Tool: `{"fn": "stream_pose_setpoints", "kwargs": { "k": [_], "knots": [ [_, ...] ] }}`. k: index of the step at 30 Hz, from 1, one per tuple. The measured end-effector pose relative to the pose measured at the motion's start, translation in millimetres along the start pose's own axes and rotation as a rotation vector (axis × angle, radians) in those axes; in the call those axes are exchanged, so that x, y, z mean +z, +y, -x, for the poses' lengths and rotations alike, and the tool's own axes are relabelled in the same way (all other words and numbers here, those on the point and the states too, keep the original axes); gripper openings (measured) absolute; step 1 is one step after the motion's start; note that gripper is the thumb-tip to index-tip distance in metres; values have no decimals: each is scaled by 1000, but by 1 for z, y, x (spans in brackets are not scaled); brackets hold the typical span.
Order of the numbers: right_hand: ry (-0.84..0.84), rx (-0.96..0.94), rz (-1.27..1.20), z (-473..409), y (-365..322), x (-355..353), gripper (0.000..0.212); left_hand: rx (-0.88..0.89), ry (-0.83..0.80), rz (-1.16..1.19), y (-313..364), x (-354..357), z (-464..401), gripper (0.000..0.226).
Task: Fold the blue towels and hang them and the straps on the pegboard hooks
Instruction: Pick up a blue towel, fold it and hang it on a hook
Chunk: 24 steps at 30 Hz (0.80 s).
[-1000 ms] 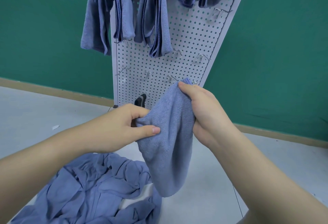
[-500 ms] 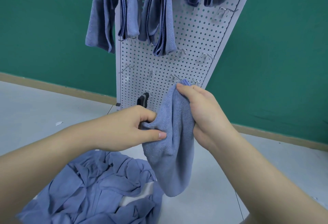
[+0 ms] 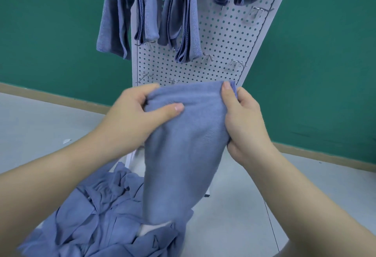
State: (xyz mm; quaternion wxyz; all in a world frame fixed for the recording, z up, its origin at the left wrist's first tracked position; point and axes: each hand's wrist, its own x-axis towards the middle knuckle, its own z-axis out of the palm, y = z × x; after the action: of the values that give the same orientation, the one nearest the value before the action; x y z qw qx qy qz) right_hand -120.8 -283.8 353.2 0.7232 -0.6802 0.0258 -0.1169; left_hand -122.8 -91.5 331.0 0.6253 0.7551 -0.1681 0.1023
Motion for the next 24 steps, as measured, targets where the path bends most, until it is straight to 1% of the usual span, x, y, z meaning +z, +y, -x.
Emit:
{"fn": "stream_pose_setpoints", "kwargs": {
  "k": [2, 4, 6, 8, 9, 11, 12, 14, 17, 19, 20, 22, 23, 24],
  "knots": [
    [1, -124, 64, 1, 1, 5, 54, 12, 157, 45, 2, 0, -3, 32],
    [-17, -150, 52, 0, 1, 8, 47, -23, 236, 147, 1, 1, -5, 39],
    [-84, -77, -31, 0, -3, 7, 39, -102, 246, 336, 0, 3, -5, 55],
    [-193, 94, -125, 2, -7, 4, 38, -208, 198, 469, 1, 4, -5, 63],
    [-271, 198, -168, 3, -9, 3, 39, -253, 157, 502, 1, 4, -5, 57],
    [-424, 368, -213, 5, -7, 1, 41, -310, 120, 516, -2, 4, -3, 35],
    [-470, 422, -203, 4, -4, 1, 41, -318, 133, 498, -5, 3, -2, 27],
    [-502, 478, -165, 3, 1, 2, 40, -283, 172, 434, -9, 0, -2, 20],
    [-471, 416, -64, 4, 5, 5, 32, -224, 197, 323, -11, -2, -2, 19],
    [-440, 353, 11, 5, 6, 7, 30, -240, 189, 287, -14, -2, -2, 16],
    [-421, 328, 38, 5, 7, 7, 29, -266, 158, 284, -14, -1, -2, 23],
    [-374, 274, 88, 4, 10, 8, 27, -336, 77, 264, -12, -1, -1, 46],
    [-348, 238, 131, 4, 11, 8, 26, -354, 58, 239, -11, -1, -1, 48],
    [-332, 202, 177, 4, 12, 7, 25, -362, 62, 208, -11, -1, -1, 45]
  ]
}}
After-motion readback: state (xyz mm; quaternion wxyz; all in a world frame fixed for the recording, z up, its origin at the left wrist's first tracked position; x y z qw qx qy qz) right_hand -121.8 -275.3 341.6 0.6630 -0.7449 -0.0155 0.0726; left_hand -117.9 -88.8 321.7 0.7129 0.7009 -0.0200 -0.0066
